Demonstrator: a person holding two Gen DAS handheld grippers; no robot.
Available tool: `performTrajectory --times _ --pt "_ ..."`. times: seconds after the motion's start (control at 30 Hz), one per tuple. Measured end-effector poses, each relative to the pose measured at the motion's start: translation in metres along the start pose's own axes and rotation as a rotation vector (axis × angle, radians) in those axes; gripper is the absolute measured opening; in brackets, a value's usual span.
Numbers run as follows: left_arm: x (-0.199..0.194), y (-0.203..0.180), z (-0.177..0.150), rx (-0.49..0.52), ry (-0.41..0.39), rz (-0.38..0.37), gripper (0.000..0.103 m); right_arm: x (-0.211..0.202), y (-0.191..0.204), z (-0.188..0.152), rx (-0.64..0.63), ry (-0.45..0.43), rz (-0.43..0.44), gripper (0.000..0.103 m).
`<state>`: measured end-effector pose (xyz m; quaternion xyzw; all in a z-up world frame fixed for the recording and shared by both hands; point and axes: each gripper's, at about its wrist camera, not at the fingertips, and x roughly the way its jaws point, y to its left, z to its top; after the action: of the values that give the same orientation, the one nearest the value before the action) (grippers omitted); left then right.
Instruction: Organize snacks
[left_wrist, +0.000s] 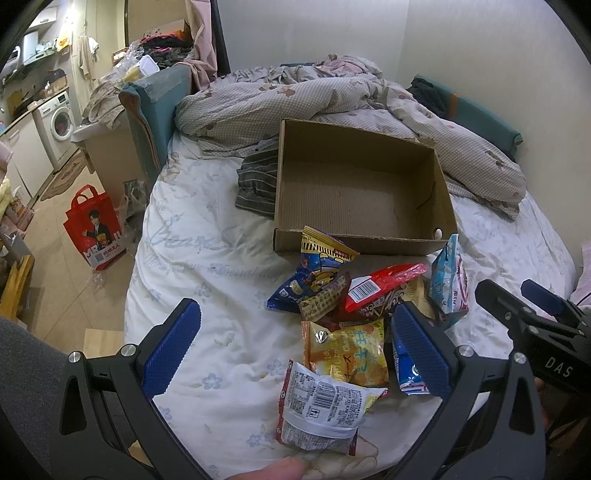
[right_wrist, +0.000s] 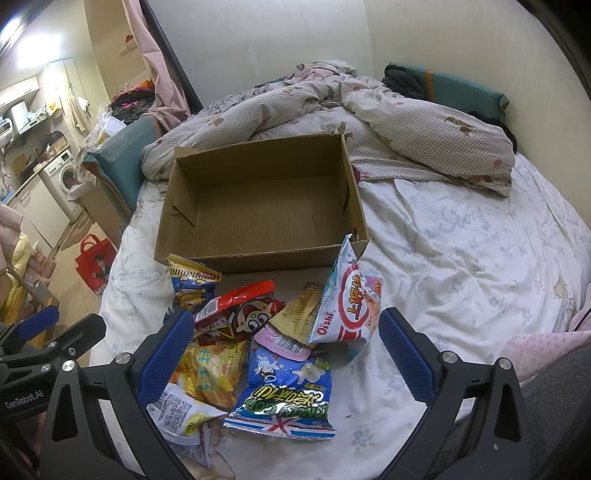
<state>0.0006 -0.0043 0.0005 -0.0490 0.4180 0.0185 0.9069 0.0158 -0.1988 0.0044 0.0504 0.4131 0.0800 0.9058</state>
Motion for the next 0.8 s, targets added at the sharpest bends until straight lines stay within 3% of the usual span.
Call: performTrajectory --times 0.8 --pt "-0.0014 0.0001 0.0012 -0.002 -0.002 -0.001 0.103 0.0001 -0.0004 0.0002 0.002 0.0 0.001 0.102"
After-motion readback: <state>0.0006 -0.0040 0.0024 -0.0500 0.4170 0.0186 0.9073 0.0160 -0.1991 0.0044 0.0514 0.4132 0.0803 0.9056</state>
